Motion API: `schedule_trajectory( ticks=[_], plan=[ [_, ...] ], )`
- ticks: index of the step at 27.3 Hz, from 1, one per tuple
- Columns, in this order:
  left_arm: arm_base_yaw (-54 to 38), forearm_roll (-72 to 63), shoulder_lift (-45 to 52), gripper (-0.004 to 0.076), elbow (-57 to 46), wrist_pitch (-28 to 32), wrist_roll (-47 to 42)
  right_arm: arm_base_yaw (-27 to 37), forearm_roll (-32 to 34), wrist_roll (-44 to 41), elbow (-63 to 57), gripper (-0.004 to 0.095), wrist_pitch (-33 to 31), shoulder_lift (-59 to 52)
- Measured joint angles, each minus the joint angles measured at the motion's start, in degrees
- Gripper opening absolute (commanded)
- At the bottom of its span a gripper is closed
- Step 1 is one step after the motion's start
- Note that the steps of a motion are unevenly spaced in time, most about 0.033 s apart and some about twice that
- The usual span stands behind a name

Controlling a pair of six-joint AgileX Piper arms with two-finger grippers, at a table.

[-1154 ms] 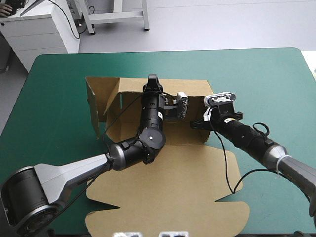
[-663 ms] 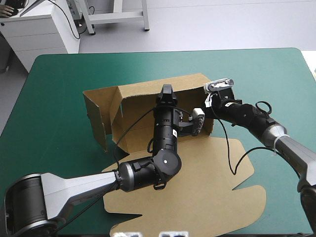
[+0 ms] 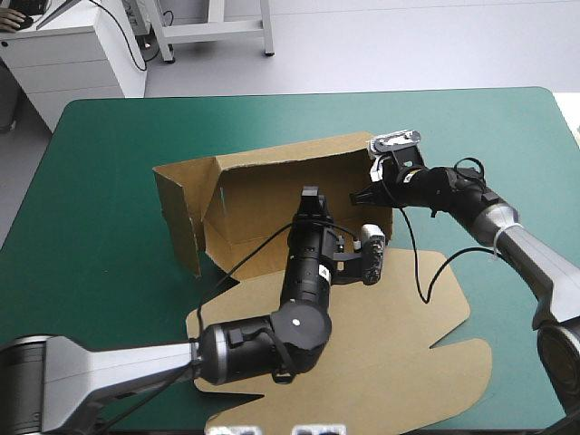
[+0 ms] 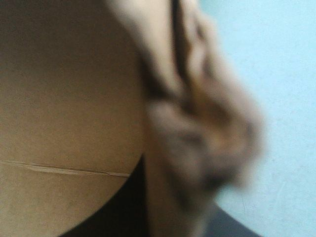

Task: Fold the box

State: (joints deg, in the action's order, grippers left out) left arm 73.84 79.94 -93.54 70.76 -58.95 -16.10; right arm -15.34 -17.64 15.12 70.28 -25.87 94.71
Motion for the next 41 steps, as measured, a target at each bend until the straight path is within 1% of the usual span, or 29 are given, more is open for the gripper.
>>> schedule_trajectory(
  ticks=[1, 2, 3, 7, 8, 12, 13, 20, 24, 27, 29, 31, 34, 36, 39, 41],
  plan=[
    [-0.91, -3.95, 1.89, 0.0008, 0.00, 3.11, 1.29, 0.00, 0.26, -0.16, 0.13, -0.0014, -0.48, 0.00],
    [-3.85, -10.95, 4.71, 0.0008, 0.00, 7.45, 3.99, 0.00, 0.50, -0.41, 0.22, -0.0014, -0.94, 0.00],
    [-7.57, -19.59, 7.33, 0.0008, 0.00, 10.50, 7.13, 0.00, 0.55, -0.45, 0.27, -0.0014, -1.25, 0.00],
    [-17.05, -35.53, 12.23, 0.0008, 0.00, 12.83, 14.86, 0.00, 0.68, -0.68, 0.33, -0.0014, -1.46, 0.00],
    [-22.11, -42.39, 14.24, 0.0008, 0.00, 13.87, 18.10, 0.00, 0.68, -0.69, 0.33, -0.0014, -1.46, 0.00],
    [-31.43, -56.69, 18.44, 0.0008, 0.00, 16.01, 26.32, 0.06, 0.68, -0.79, 0.33, -0.0014, -1.53, 0.00],
    [-35.82, -63.77, 20.58, 0.0008, 0.00, 16.31, 31.24, 0.10, 0.68, -0.79, 0.40, -0.0014, -1.62, 0.00],
    [-55.12, -88.00, 26.58, 0.0008, 0.00, 15.49, 45.18, 0.10, 1.17, -0.79, 0.60, -0.0014, -2.58, 0.00],
    [-69.87, -100.99, 28.07, 0.0008, -0.27, 10.99, 51.04, 0.10, 1.81, -0.84, 0.62, -0.0014, -2.70, 0.00],
    [-82.27, -110.77, 28.18, 0.0008, -2.60, 8.55, 56.18, 0.10, 2.49, -1.03, 0.62, -0.0014, -2.70, 0.00],
    [-89.30, -118.43, 28.18, 0.0008, -5.22, 8.46, 59.98, 0.10, 2.56, -1.28, 0.67, -0.0014, -2.74, 0.00],
    [-94.14, -125.45, 28.18, 0.0008, -7.52, 8.86, 63.45, 0.12, 2.67, -1.93, 0.67, -0.0014, -2.74, 0.00],
    [-99.00, -131.22, 28.18, 0.0008, -10.27, 10.87, 65.22, 0.38, 2.73, -3.74, 0.67, -0.0014, -2.83, 0.00],
    [-100.39, -132.60, 28.18, 0.0008, -11.34, 12.51, 65.62, 0.76, 2.80, -4.68, 1.08, -0.0014, -3.90, 0.00],
    [-100.65, -133.62, 28.05, 0.0008, -12.34, 13.75, 65.87, 1.02, 4.67, -6.72, 2.79, -0.0014, -7.70, 0.04],
    [-100.65, -134.16, 27.67, 0.0008, -12.42, 13.92, 66.01, 1.14, 6.76, -9.12, 4.67, -0.0014, -11.74, 0.17]
  ],
)
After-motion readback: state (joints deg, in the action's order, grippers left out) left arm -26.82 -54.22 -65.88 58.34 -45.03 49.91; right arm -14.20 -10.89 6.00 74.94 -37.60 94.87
